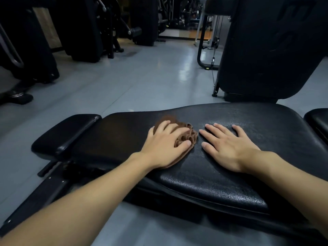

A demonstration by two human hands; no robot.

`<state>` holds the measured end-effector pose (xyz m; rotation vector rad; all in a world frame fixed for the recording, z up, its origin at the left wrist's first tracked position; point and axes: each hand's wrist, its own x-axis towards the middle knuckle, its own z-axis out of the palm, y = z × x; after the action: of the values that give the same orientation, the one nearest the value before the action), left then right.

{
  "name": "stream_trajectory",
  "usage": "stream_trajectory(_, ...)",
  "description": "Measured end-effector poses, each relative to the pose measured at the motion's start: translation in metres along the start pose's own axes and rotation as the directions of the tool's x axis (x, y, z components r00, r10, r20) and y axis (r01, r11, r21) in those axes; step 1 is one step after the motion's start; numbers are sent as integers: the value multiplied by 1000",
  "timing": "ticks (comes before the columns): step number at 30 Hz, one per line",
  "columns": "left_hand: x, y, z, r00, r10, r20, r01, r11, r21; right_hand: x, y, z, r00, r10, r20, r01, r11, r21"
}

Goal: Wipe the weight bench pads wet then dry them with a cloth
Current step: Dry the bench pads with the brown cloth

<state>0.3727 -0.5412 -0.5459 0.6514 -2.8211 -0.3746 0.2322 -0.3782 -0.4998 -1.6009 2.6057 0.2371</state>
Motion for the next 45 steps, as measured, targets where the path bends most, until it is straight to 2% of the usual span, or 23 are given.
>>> stream_trajectory(4,-62,6,-6,1000,12,-8,-12,1000,14,-3,-3,-2,1000,12,14,-12,999,-51)
stream_trajectory(7,-87,7,-10,1000,-6,-2,6,1000,-25,1,-11,-10,995,-35,-89,21,987,-158)
stream_trajectory(10,-85,8,-8,999,-36,-9,36,999,-10,13,-23,-15,993,-67,-94,69,997,18)
stream_trajectory(14,-59,3,-4,998,-64,-10,64,998,13,26,-28,-5,996,-84,2,84,994,72)
stream_trajectory(24,74,-43,0,982,-187,33,187,982,-5,30,-27,5,997,-83,5,83,996,16)
stream_trajectory(30,117,-56,3,972,-232,32,232,973,-1,28,-28,5,998,-62,-17,62,998,3)
stream_trajectory(35,87,-56,3,988,-152,26,153,988,-9,28,-29,3,999,-36,-1,36,999,-1)
stream_trajectory(41,1,-54,-5,999,0,36,1,1000,-22,27,-35,0,1000,10,4,-9,1000,-13)
stream_trajectory(45,-58,-55,-16,998,43,37,-43,999,-3,21,-44,-7,996,75,52,-71,994,-87)
